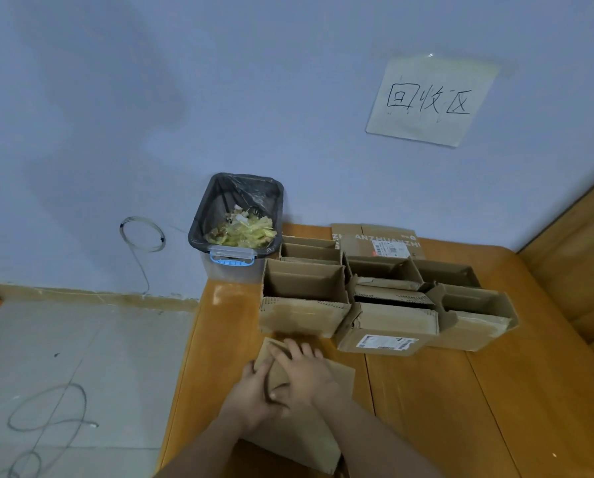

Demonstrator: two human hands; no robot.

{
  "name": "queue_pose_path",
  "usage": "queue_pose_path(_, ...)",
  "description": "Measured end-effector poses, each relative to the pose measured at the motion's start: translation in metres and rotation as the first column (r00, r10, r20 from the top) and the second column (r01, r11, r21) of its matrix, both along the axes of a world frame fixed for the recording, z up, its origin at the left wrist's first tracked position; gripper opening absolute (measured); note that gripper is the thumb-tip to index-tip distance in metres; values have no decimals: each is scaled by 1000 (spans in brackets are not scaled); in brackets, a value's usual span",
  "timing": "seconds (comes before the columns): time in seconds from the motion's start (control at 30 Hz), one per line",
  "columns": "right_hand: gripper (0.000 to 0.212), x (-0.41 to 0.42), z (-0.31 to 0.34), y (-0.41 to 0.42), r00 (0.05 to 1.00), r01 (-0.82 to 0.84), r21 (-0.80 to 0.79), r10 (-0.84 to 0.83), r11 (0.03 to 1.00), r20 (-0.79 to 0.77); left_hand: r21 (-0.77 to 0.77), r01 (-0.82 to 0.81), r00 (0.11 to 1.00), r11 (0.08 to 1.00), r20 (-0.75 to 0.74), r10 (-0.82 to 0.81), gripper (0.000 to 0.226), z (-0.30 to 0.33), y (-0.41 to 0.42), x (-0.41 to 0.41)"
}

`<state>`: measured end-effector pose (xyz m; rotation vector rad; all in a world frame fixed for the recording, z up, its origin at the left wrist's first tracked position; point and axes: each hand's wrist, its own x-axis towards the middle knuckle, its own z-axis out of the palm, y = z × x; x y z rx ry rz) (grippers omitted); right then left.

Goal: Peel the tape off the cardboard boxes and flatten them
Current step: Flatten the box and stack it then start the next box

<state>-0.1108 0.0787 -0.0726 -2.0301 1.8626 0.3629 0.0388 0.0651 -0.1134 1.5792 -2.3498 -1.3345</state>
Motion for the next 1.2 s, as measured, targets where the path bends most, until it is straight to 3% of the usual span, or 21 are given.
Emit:
queue_pose_path(0.17, 88, -4, 18, 0, 995, 93, -258, -85, 962, 42, -217, 128, 991, 968, 75, -114, 113, 38, -23, -1)
queue_pose_path(0.3, 92, -12, 39, 1, 978, 199, -399, -156, 895, 139, -429, 336, 939, 838, 215, -267, 113, 73, -34, -2)
queue_pose_path(0.47, 84, -26, 64, 24, 950, 302, -499, -211, 812, 231, -548, 463, 886, 696, 300, -354, 111, 96, -17, -10)
queue_pose_path(0.5, 81, -29, 67, 32, 942, 325, -506, -223, 799, 252, -574, 484, 875, 661, 314, -368, 114, 102, -13, -12)
queue_pose_path(0.6, 65, -41, 73, 58, 899, 405, -515, -224, 755, 378, -768, 474, 863, 431, 307, -402, 123, 115, -3, -14)
queue_pose_path(0.7, 44, -47, 60, 94, 902, 367, -443, -197, 818, 384, -850, 451, 821, 270, 277, -500, 100, 108, 8, -10)
queue_pose_path(0.8, 39, -47, 37, 133, 892, 398, -357, -267, 845, 364, -823, 476, 785, 309, 239, -572, 65, 87, 23, -13)
queue_pose_path(0.83, 38, -48, 33, 141, 878, 430, -341, -298, 836, 374, -802, 468, 792, 370, 196, -578, 55, 82, 28, -18)
queue_pose_path(0.93, 34, -51, 33, 147, 865, 443, -306, -313, 843, 392, -650, 364, 858, 667, -46, -512, 33, 75, 36, -30)
queue_pose_path(1.0, 32, -49, 36, 146, 854, 461, -314, -318, 830, 412, -593, 283, 880, 754, -153, -450, 26, 75, 36, -36)
queue_pose_path(1.2, 24, -28, 29, 151, 784, 543, -290, -352, 788, 512, -650, 183, 925, 737, -141, -353, 10, 73, 33, -44)
